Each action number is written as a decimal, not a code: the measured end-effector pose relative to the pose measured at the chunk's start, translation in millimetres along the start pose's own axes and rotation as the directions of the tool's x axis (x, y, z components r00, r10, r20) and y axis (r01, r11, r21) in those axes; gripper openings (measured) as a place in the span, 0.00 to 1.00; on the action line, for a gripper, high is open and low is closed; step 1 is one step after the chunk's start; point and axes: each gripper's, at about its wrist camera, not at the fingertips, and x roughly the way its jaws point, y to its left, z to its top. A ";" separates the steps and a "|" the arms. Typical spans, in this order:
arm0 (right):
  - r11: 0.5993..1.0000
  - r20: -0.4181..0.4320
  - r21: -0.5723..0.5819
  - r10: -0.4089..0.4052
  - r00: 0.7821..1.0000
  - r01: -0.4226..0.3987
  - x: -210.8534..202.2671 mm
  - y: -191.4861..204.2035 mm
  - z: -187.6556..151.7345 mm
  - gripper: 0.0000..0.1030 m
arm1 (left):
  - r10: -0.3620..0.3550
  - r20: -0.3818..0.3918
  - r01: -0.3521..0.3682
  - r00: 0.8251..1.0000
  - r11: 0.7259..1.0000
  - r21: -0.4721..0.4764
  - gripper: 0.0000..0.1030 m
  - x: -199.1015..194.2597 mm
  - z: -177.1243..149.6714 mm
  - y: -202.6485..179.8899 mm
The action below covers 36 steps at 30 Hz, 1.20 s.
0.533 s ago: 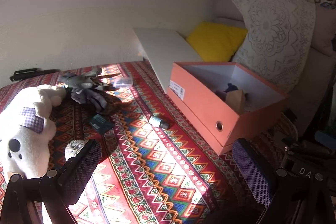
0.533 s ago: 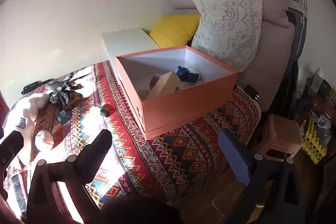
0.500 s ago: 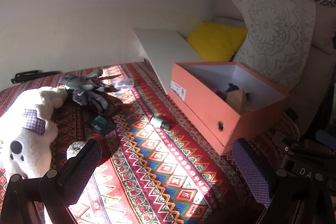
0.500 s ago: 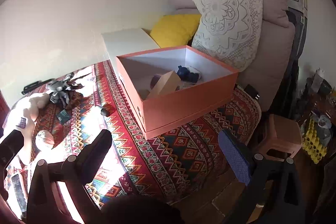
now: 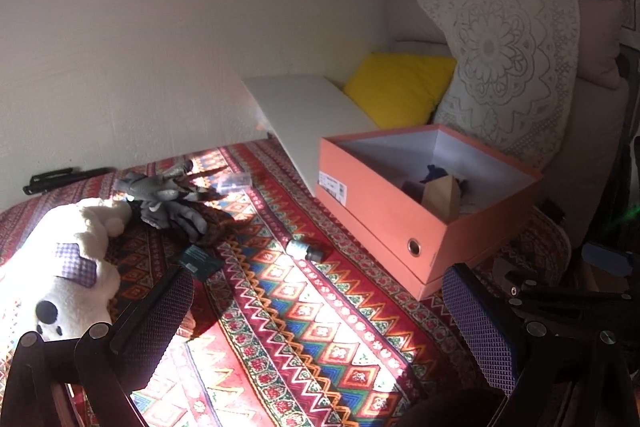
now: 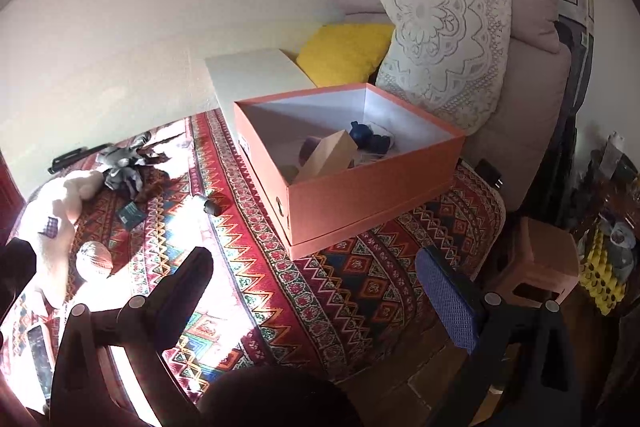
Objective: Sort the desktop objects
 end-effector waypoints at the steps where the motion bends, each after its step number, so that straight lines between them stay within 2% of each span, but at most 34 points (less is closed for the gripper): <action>1: 1.000 -0.001 -0.001 0.002 1.000 -0.002 0.0 0.7 0.5 0.99 | 0.006 0.006 -0.006 1.000 1.000 0.010 0.99 -1.3 0.7 -0.7; 36: 1.000 0.011 -0.013 0.018 1.000 -0.017 -9.9 12.7 -0.6 0.99 | 0.019 0.015 -0.018 1.000 0.999 -0.048 0.99 -5.7 1.6 16.0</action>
